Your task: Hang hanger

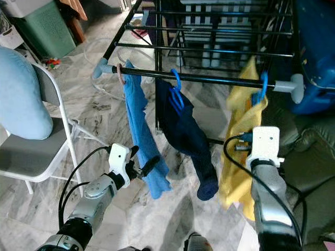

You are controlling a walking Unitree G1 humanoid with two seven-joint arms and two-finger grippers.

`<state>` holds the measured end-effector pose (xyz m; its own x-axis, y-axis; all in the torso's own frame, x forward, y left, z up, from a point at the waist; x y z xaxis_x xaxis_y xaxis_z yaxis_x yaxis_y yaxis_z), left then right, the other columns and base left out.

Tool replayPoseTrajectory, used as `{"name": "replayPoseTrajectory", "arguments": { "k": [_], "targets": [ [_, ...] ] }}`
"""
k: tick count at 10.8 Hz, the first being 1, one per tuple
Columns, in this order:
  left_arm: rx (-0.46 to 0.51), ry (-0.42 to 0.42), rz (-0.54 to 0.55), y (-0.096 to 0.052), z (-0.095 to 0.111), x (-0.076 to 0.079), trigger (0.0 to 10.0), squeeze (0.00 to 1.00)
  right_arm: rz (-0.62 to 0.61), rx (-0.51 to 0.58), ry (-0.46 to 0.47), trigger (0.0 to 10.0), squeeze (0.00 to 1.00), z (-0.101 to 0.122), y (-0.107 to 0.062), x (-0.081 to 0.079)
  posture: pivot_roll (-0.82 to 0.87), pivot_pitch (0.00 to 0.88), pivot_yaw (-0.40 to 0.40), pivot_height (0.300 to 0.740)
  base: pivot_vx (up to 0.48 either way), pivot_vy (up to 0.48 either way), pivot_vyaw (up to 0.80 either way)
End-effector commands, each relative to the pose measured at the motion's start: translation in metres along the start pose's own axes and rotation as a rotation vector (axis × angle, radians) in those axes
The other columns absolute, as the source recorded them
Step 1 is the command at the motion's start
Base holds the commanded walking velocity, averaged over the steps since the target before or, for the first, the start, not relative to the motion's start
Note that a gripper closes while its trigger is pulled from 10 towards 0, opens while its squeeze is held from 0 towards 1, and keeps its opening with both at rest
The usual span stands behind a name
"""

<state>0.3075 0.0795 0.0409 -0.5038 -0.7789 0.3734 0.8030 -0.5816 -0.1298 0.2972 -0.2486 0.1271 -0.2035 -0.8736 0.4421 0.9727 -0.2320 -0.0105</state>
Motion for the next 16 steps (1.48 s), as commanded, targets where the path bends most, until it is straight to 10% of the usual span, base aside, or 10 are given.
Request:
{"name": "replayPoseTrajectory", "arguments": {
  "k": [1, 2, 3, 9, 16],
  "targets": [
    [-0.02, 0.005, 0.014, -0.004, -0.004, -0.005, 10.0, 0.0, -0.012, 0.067, 0.008, 1.6, 0.0, 0.009, -0.006, 0.0, -0.21, 0.165, 0.136, 0.74, 0.0, 0.0, 0.0],
    [-0.017, 0.004, 0.016, -0.004, -0.004, -0.006, 10.0, 0.0, -0.013, 0.078, 0.003, 2.1, 0.0, 0.002, -0.019, -0.003, -0.21, 0.172, 0.139, 0.74, 0.0, 0.0, 0.0],
    [-0.011, 0.007, 0.031, -0.004, -0.003, -0.007, 10.0, 0.0, -0.002, 0.051, 0.01, 10.0, 0.0, -0.01, -0.028, -0.007, -0.22, 0.178, 0.14, 0.74, 0.0, 0.0, 0.0],
    [-0.06, 0.023, 0.131, 0.0, -0.012, -0.009, 10.0, 0.0, -0.044, -0.063, 0.067, 10.0, 0.0, -0.05, -0.06, -0.014, -0.26, 0.191, 0.142, 0.74, -0.103, 0.0, 0.0],
    [-0.045, -0.019, 0.207, 0.0, -0.014, -0.013, 10.0, 0.0, -0.006, -0.077, 0.113, 10.0, 0.0, -0.047, -0.051, -0.024, -0.25, 0.156, 0.077, 0.74, -0.398, 0.0, 0.0]
  ]
}}
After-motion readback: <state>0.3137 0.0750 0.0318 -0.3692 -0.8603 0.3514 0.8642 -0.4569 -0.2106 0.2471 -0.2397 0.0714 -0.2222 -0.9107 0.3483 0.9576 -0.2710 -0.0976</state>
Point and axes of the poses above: a point about 5 cm out from each wrist's last joint towards the gripper, its own y axis pointing out of the wrist towards the gripper, its own z axis along the axis of the wrist's last joint, x = y × z, the point moved 1 cm from there along y, pointing out of the wrist towards the gripper, and after that the axes turned 13 degrees about -y, right-handed, at the moved point
